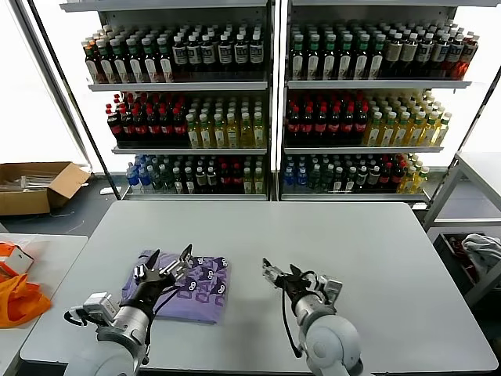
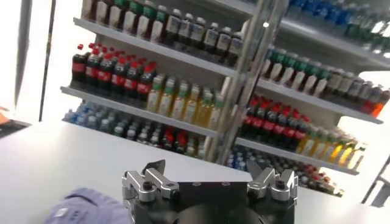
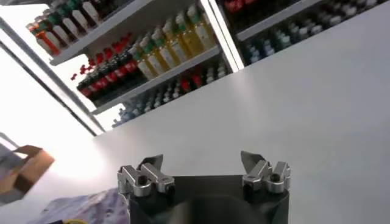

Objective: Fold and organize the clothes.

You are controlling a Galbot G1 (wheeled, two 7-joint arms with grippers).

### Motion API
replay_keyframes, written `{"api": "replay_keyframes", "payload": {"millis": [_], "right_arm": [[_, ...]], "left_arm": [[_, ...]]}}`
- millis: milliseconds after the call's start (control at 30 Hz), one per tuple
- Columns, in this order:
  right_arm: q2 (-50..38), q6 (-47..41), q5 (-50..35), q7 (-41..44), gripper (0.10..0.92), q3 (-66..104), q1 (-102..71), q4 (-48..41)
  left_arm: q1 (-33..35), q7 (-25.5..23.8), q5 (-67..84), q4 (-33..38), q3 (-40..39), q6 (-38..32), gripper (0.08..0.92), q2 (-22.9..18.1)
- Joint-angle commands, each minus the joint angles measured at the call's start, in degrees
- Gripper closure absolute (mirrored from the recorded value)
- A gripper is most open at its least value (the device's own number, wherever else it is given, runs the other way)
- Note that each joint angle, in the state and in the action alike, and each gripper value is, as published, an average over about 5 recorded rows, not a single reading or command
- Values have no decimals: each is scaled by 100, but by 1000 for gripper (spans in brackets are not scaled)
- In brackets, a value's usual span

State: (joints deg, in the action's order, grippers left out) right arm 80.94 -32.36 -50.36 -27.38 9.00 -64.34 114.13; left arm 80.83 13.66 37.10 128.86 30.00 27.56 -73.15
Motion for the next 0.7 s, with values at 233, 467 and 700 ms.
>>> {"api": "replay_keyframes", "payload": {"millis": [233, 467, 700], "right_arm": [[-287, -121, -2256, -1028, 203, -1603, 1687, -869], [-381, -114, -2047, -1059, 203, -1739, 1614, -973], [-348, -112, -1767, -1003, 203, -1796, 1576, -1093]], "left_arm": [[148, 295, -615, -158, 361, 195, 177, -69], [187, 298, -634, -161, 344, 234, 177, -119], [219, 293, -643, -147, 341, 235, 177, -158]]}}
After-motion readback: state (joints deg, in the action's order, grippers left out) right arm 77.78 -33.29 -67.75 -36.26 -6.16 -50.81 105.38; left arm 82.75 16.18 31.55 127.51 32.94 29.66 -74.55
